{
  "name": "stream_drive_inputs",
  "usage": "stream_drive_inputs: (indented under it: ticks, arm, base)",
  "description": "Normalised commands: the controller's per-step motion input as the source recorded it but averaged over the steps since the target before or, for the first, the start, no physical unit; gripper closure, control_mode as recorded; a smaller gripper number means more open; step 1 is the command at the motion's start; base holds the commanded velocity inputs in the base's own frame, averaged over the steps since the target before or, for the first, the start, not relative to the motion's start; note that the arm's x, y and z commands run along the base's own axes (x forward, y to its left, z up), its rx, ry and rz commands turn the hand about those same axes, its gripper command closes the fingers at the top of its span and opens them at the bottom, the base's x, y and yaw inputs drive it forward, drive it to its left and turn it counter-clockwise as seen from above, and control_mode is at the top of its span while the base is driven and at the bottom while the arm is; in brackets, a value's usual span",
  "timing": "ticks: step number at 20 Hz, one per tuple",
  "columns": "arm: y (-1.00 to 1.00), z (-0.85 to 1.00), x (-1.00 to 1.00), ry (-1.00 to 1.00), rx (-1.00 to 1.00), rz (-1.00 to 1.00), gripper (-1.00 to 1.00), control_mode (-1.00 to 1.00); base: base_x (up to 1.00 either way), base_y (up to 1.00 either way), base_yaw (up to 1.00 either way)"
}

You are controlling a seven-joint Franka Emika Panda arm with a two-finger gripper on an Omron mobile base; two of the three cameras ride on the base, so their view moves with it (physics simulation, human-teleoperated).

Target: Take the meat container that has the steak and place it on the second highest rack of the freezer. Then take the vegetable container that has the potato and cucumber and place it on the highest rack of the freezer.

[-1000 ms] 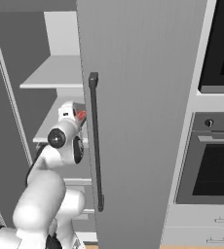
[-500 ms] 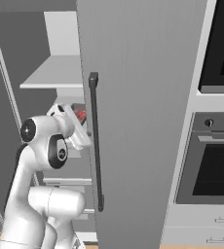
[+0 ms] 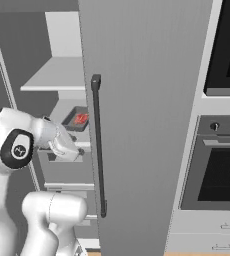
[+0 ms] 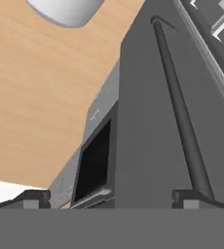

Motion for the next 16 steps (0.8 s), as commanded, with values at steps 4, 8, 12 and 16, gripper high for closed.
stream_drive_inputs:
  ticks: [4,8,12,16]
  arm:
    - [0.00,-0.60,-0.46,0.10,0.24,-0.01,-1.00,-1.00]
    - [-0.05,-0.09,-0.52,-0.10,0.57,0.00,-1.00,-1.00]
    - [-0.08,-0.01,-0.71,-0.39,0.72,0.00,-1.00,-1.00]
    - [0.02,-0.12,-0.55,-0.39,0.53,0.00,-1.00,-1.00]
  base:
    - [0.00,0.00,0.00]
    - [0.00,0.00,0.00]
    - [0.00,0.00,0.00]
    - [0.00,0.00,0.00]
